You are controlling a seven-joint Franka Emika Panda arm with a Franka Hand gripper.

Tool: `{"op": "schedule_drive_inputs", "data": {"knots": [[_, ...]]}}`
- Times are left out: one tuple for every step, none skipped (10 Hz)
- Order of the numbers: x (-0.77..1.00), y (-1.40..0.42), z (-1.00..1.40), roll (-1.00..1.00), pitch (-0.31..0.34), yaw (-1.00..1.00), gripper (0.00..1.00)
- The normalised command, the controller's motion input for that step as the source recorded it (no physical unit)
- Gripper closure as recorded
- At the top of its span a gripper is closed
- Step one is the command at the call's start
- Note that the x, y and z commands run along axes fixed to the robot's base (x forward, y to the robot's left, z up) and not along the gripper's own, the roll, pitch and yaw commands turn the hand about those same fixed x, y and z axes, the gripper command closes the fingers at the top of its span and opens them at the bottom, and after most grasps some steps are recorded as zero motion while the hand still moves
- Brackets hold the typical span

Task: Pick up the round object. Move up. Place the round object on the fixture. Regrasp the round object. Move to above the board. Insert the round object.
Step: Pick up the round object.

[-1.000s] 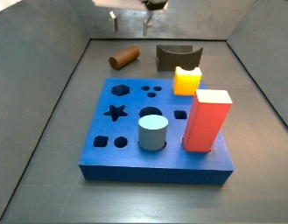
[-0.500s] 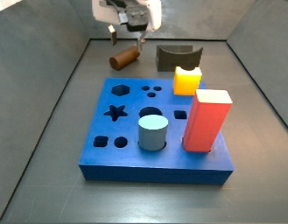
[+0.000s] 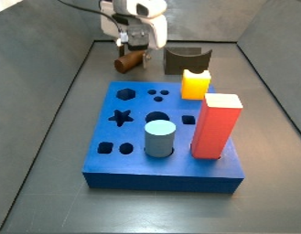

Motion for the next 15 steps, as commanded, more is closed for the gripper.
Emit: {"op": "schedule_drive_inputs", "data": {"knots": [[0.15, 0.05, -0.36, -0.53, 0.0, -0.16, 0.0], [0.16, 0.24, -0.06, -0.34, 0.071, -0.21, 0.0], [0.0, 0.37, 0.0, -0.3, 0.0, 0.0, 0.0], [0.0, 0.0, 0.0, 0.04, 0.0, 0.0, 1.0], [0.0, 0.0, 0.0, 0.0, 0.0, 0.0, 1.0], [0.0, 0.0, 0.0, 0.0, 0.0, 0.0, 1.0], [0.0, 0.0, 0.0, 0.0, 0.0, 0.0, 1.0], [0.0, 0.0, 0.0, 0.0, 0.0, 0.0, 1.0], [0.0, 0.0, 0.0, 0.0, 0.0, 0.0, 1.0], [0.0, 0.0, 0.0, 0.0, 0.0, 0.0, 1.0], [0.0, 0.0, 0.0, 0.0, 0.0, 0.0, 1.0], [0.0, 0.0, 0.0, 0.0, 0.0, 0.0, 1.0], [0.0, 0.0, 0.0, 0.0, 0.0, 0.0, 1.0], [0.0, 0.0, 0.0, 0.0, 0.0, 0.0, 1.0], [0.0, 0.0, 0.0, 0.0, 0.0, 0.0, 1.0]]}}
